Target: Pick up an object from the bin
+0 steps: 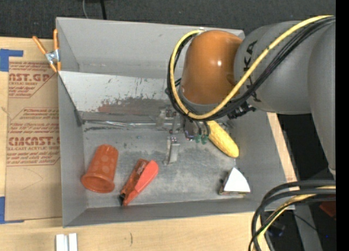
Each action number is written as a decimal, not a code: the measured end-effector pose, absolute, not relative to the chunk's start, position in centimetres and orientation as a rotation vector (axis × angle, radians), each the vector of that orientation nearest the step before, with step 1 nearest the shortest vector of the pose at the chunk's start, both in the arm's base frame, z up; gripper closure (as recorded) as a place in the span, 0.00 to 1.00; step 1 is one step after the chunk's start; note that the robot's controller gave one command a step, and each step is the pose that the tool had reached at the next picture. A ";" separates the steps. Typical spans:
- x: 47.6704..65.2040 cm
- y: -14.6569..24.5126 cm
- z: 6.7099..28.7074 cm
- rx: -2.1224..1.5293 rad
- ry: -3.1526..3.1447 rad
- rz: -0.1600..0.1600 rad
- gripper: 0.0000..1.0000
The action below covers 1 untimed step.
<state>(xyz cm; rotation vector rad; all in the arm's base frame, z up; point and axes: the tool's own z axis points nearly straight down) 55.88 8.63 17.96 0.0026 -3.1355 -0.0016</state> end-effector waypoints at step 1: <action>56.0 8.6 18.4 0.001 -3.143 -0.003 0.00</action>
Offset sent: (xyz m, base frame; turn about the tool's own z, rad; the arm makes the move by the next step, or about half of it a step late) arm -0.0319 0.0527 -0.1096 -0.6795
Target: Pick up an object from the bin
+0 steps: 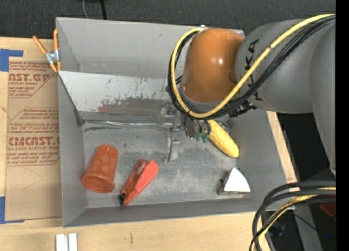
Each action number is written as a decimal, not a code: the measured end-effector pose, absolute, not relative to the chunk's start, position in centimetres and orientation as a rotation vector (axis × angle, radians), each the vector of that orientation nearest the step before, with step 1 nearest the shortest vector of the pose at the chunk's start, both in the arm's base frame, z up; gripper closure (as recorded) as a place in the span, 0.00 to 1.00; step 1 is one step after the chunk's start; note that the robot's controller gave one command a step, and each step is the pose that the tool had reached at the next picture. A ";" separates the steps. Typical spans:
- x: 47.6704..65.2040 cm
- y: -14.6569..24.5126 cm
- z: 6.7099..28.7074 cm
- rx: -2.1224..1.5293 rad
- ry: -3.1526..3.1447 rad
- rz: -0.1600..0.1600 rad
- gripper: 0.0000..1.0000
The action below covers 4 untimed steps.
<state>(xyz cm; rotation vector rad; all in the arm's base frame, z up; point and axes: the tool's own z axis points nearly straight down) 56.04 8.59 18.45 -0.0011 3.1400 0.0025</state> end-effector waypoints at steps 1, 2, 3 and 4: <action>55.1 10.3 14.7 -0.374 3.112 0.001 0.00; 53.2 12.1 12.9 -0.625 3.083 0.004 0.00; 52.7 13.2 13.4 -0.862 3.014 0.000 0.00; 51.3 13.2 9.6 -1.469 2.774 0.005 0.00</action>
Offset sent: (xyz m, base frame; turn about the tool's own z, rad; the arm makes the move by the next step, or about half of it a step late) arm -0.0323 0.0407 -0.0429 -0.3802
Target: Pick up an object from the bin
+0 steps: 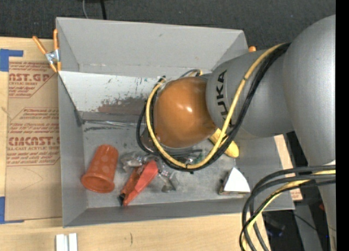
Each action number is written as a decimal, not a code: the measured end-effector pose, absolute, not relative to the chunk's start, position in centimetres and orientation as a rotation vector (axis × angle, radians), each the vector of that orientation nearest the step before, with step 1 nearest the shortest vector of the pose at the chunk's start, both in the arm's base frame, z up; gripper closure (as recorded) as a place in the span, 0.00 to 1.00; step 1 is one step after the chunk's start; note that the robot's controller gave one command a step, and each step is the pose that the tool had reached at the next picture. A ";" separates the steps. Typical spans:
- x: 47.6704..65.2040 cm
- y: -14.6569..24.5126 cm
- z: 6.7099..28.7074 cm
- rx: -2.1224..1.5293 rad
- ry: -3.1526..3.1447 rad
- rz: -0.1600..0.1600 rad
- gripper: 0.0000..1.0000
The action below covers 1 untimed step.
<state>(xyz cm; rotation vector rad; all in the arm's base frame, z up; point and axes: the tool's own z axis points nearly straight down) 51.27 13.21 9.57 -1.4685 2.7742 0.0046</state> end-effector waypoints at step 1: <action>50.9 13.1 7.2 -1.345 2.829 0.003 1.00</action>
Offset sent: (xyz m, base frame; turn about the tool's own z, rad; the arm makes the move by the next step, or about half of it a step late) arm 0.0000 0.0000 0.0000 0.0000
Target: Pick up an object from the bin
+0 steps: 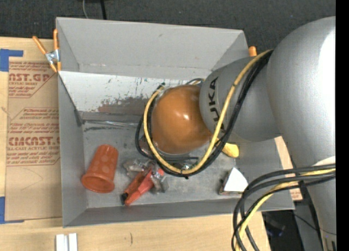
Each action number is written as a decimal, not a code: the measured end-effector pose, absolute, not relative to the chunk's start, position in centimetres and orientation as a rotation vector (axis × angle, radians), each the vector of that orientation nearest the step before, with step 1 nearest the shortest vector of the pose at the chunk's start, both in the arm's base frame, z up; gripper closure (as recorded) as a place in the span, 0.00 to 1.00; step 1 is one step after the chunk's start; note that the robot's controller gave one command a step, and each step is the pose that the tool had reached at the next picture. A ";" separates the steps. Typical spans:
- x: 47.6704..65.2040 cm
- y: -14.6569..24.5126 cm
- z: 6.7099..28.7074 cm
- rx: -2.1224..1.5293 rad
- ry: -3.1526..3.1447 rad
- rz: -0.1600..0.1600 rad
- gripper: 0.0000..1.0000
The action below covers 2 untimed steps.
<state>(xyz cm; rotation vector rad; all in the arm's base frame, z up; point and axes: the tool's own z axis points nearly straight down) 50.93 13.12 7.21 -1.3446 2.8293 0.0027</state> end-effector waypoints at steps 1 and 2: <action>50.9 13.1 7.2 -1.344 2.830 0.003 1.00; 50.8 13.1 7.6 -1.345 2.830 0.004 1.00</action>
Offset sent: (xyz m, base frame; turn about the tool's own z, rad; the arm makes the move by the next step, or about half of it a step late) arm -0.0001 0.0001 0.0453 0.0000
